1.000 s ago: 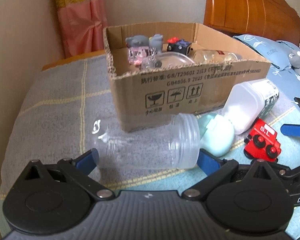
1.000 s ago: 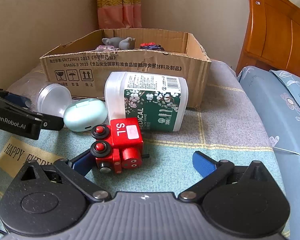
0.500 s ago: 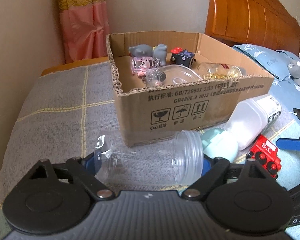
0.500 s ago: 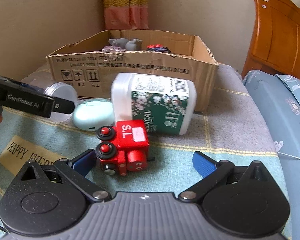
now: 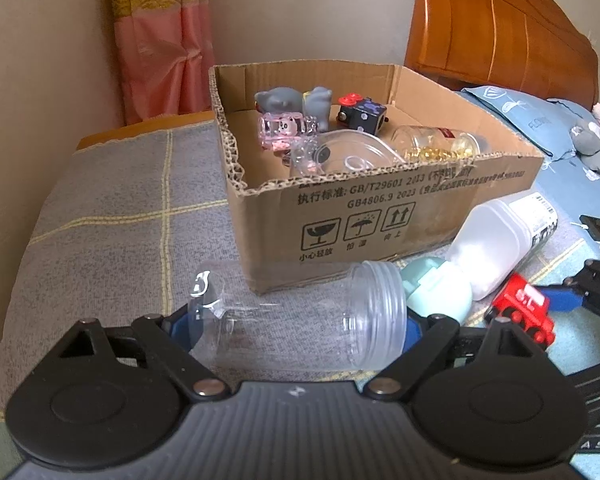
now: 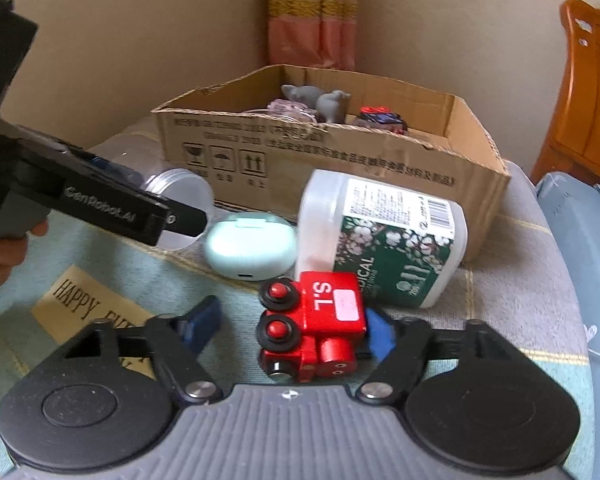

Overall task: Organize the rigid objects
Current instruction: 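Grasp the clear plastic jar with the left tool while the right tool grasps the red car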

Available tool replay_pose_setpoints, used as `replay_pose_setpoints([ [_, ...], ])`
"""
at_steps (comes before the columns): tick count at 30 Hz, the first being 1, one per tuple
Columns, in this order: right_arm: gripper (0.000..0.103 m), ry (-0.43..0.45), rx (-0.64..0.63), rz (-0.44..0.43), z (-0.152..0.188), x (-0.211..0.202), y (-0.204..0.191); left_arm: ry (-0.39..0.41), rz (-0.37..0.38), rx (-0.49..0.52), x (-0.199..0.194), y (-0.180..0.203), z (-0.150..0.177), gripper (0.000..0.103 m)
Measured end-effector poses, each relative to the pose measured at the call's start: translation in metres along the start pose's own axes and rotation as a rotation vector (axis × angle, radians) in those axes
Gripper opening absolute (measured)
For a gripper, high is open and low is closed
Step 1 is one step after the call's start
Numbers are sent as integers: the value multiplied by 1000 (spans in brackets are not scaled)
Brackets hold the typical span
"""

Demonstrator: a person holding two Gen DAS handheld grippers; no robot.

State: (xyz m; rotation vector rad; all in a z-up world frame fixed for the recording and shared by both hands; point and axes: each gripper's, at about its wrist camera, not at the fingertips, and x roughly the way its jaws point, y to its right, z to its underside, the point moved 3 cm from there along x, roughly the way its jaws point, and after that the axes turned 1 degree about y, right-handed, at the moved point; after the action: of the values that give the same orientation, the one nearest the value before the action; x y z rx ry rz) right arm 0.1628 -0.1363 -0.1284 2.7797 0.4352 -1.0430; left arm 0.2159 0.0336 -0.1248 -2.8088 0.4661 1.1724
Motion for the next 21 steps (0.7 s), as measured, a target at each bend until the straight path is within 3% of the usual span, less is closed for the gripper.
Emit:
replay_pose_setpoints([
  [4, 55, -12, -7, 2, -1, -3, 0, 2, -19, 24, -4, 1, -3, 90],
  [12, 55, -38, -29, -7, -1, -7, -1, -24, -15, 70, -15, 5, -6, 90],
  [21, 55, -40, -54, -87, -7, -31, -2, -36, 14, 146, -46, 14, -14, 90],
])
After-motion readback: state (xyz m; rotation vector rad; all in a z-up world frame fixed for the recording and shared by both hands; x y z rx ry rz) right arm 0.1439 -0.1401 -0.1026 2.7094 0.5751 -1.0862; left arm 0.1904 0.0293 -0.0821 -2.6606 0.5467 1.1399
